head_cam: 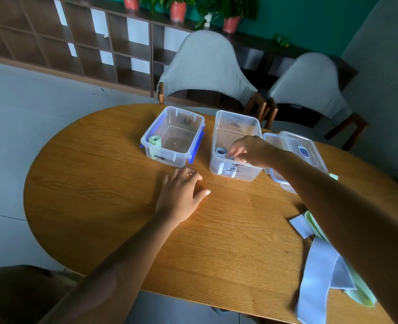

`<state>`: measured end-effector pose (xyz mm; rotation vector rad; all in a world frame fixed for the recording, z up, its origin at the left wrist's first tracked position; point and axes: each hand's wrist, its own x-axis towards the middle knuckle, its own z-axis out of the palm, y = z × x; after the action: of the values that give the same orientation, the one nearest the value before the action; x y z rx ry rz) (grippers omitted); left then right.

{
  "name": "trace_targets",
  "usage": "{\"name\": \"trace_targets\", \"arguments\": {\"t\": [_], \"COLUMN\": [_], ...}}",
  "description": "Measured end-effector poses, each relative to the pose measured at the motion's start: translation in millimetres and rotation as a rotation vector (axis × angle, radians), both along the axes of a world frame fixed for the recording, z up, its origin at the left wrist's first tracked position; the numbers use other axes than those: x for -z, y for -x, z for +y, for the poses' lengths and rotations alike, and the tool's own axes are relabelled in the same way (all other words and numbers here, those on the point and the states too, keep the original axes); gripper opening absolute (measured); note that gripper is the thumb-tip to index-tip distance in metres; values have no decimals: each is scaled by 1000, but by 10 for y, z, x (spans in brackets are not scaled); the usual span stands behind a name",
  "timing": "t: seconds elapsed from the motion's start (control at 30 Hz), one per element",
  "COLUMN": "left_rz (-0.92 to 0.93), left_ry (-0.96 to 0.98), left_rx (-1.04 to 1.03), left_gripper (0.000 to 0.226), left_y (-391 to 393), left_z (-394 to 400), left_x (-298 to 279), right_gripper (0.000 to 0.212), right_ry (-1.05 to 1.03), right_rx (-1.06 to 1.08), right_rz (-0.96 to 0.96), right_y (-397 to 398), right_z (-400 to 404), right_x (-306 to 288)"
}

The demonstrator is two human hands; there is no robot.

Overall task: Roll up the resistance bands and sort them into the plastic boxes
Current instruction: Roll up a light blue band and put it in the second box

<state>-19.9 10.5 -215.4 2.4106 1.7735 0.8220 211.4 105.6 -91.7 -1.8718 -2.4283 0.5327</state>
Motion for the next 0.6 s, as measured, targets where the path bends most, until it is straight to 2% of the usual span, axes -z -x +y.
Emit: {"name": "trace_targets", "arguments": {"t": [0.6], "left_rz": [-15], "left_ry": [-3], "left_rx": [4], "left_gripper": [41], "left_y": [2], "left_z": [0], "left_x": [-7], "right_gripper": [24], "right_ry": [-52], "right_rx": [90], "right_rz": [34], "right_y": [10], "right_z": [-16], "right_x": [52]}}
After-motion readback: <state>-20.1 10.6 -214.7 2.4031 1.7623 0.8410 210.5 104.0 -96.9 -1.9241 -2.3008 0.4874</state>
